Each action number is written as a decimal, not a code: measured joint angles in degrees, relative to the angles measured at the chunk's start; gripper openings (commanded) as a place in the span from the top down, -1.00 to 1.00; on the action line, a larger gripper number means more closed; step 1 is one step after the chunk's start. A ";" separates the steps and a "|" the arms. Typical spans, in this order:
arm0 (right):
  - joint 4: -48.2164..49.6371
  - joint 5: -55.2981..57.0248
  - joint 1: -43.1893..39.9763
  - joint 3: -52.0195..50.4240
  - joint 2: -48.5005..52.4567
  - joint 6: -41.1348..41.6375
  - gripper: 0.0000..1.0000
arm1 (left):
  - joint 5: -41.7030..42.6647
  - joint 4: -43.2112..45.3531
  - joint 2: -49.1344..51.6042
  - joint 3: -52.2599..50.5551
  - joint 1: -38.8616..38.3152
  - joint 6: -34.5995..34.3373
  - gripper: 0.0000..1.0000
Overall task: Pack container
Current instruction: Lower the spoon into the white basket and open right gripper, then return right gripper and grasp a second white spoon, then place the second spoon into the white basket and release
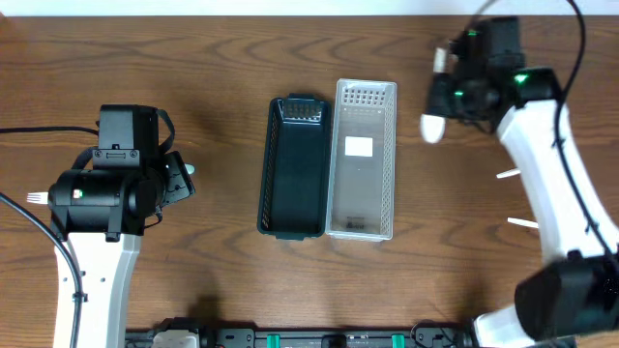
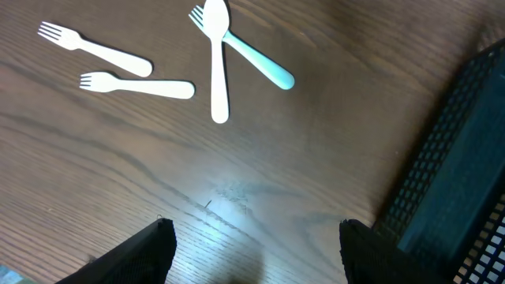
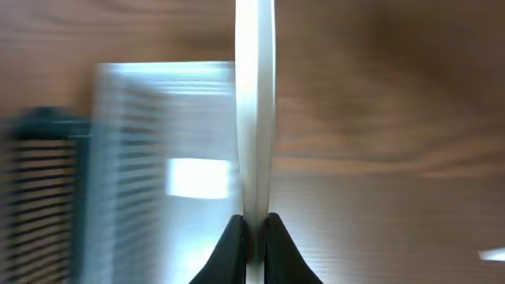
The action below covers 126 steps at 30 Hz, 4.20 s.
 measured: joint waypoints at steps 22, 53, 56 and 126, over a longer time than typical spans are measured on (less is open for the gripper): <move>-0.04 7.26 17.75 -0.31 21.03 15.32 0.03 | 0.00 -1.29 0.00 0.00 0.00 0.00 -0.42; -17.57 15.76 -32.89 13.00 21.66 25.38 -0.65 | 0.00 -1.64 0.00 0.00 0.00 0.00 -0.42; -17.53 14.29 -33.29 12.94 25.42 25.57 -0.64 | 0.00 -1.90 0.00 0.00 0.00 0.00 -0.42; -12.98 8.22 14.21 12.96 14.56 21.38 0.71 | 0.00 -2.86 0.00 0.00 0.00 0.00 -0.43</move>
